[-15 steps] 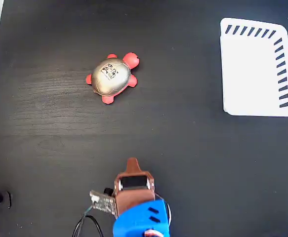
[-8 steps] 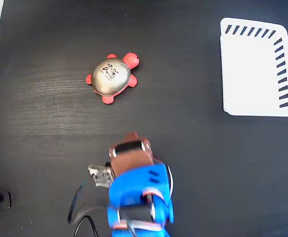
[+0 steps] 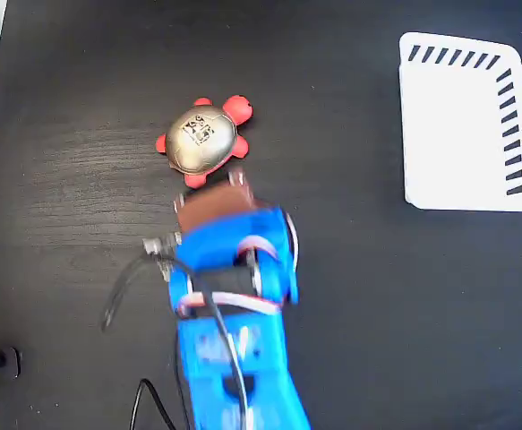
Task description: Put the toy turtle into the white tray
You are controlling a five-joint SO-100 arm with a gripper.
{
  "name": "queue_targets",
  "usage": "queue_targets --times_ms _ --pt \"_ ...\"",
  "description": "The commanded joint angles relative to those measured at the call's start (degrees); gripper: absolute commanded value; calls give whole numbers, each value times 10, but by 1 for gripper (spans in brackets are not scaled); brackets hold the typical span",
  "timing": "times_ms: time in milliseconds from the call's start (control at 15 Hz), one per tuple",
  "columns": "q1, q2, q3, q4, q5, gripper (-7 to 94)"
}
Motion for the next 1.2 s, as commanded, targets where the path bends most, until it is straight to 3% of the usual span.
queue_targets --times_ms 0,200,333,667,1133 --pt "-13 -63 -115 57 0 0" --pt "-11 -164 -206 69 0 0" --pt "-9 -220 -258 78 -12 25" --pt "-34 -326 -383 141 -51 51" --pt "-40 -429 -490 181 -99 61"
